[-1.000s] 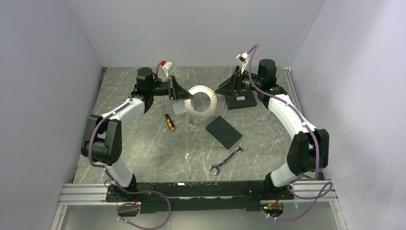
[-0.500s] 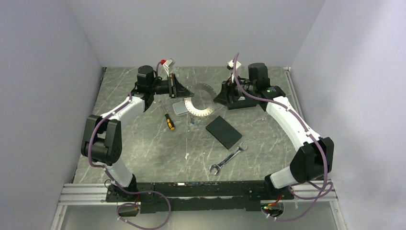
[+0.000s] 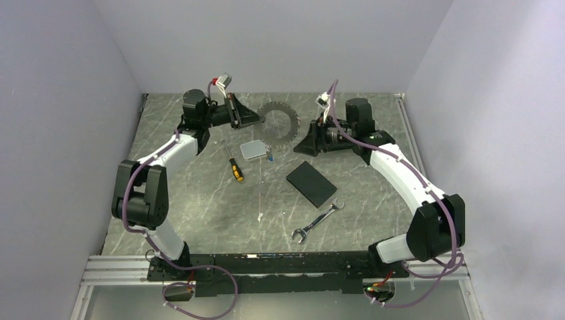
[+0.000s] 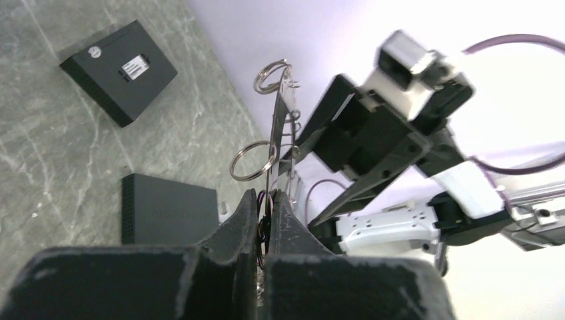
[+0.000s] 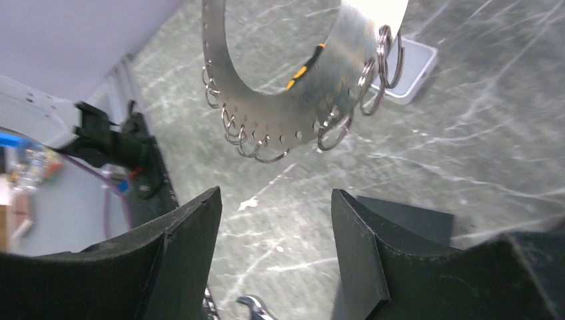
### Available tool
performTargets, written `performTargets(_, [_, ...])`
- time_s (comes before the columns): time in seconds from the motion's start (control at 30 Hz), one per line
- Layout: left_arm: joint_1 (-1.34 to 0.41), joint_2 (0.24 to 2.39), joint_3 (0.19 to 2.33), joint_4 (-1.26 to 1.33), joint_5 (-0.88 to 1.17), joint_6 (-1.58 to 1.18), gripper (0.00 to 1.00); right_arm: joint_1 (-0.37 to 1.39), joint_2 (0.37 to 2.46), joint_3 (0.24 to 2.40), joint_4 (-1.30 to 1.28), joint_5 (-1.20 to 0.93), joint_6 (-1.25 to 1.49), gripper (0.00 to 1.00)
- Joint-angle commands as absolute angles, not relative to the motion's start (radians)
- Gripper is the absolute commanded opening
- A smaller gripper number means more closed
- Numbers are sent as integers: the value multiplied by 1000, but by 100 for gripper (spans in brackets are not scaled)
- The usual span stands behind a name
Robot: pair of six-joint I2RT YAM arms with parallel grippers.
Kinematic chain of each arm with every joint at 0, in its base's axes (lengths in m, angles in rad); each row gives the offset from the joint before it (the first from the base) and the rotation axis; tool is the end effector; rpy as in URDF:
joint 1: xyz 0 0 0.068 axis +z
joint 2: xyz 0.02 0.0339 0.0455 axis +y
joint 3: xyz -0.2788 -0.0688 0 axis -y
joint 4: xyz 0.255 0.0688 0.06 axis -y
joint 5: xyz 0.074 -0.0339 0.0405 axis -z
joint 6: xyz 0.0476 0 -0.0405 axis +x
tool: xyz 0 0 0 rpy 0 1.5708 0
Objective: Remove the keys from the keyring
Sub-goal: Adjust the keyring.
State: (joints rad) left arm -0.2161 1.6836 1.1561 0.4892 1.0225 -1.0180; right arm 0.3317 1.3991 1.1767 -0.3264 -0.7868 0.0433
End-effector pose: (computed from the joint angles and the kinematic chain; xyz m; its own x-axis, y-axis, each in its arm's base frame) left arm 0.3826 -0.1256 0.3102 -0.8236 -0.2733 -0.4969 0.4642 0.1783 -0.8676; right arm 0.2974 0.1381 0.3343 -0.5274 -0.1493 -0.8364 -0.7790 0.4778 0.4060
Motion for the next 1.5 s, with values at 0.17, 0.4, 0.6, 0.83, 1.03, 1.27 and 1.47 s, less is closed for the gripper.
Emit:
performTargets(0.17, [-157, 1670, 1078, 927, 975, -1303, 0, 263, 1466, 958, 487, -910, 969, 66])
performTargets(0.4, [-156, 1677, 1065, 997, 959, -1344, 0, 289, 1538, 843, 969, -824, 1315, 62])
performTargets(0.6, [-156, 1690, 1061, 1011, 940, -1355, 0, 318, 1570, 851, 1079, -776, 1368, 57])
performTargets(0.83, [-159, 1689, 1059, 1006, 934, -1355, 0, 327, 1588, 886, 1087, -740, 1360, 52])
performTargets(1.03, [-173, 1683, 1052, 994, 937, -1345, 0, 340, 1609, 911, 1052, -715, 1327, 41])
performTargets(1.27, [-203, 1695, 1052, 984, 929, -1334, 0, 358, 1630, 929, 1061, -699, 1321, 27])
performTargets(1.47, [-222, 1705, 1060, 964, 932, -1318, 0, 364, 1646, 926, 1057, -684, 1325, 22])
